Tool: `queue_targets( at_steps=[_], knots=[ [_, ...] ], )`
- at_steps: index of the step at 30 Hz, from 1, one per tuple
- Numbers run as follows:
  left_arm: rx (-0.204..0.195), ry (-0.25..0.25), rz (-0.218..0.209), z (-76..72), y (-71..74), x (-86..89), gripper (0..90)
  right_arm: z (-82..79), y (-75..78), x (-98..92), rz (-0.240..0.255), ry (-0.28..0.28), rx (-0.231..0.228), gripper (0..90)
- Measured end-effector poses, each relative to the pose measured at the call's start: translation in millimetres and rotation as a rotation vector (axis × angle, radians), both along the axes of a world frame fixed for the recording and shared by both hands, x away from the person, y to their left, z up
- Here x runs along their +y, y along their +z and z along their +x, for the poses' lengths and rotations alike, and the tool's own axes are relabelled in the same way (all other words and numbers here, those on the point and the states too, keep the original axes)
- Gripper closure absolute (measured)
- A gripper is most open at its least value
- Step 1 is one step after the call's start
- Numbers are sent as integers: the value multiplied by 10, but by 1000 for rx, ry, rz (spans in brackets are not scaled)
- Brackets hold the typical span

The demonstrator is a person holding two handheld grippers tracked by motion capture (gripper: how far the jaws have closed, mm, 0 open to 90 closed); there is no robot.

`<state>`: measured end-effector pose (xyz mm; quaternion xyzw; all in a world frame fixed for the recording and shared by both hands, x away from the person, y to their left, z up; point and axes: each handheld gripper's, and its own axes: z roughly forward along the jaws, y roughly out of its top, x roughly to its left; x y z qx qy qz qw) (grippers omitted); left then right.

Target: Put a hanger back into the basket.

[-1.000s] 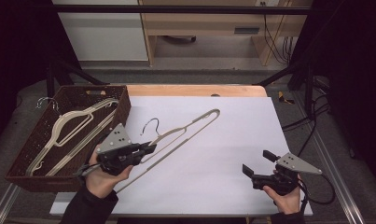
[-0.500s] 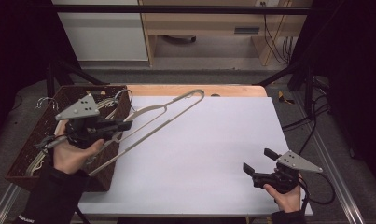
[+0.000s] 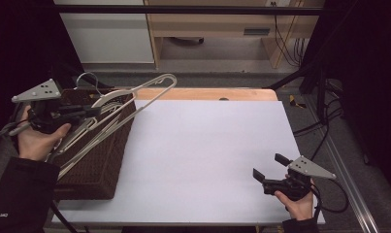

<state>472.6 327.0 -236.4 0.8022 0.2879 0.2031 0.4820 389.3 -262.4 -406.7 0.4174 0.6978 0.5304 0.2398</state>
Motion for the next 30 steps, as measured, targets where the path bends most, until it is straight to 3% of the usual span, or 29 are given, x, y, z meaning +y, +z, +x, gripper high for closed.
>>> queue_targets(
  at_steps=[6,11,16,30],
  knots=[
    [12,69,5,103,-112,420,862,5,-8,14,-1,2,0,30],
    [35,113,24,163,-202,595,861,14,-16,25,-4,0,5,29],
    [49,134,2,234,-338,842,861,16,-21,32,-5,2,8,29],
    [68,183,15,258,-553,1176,861,11,-17,7,-1,-3,5,29]
  ],
)
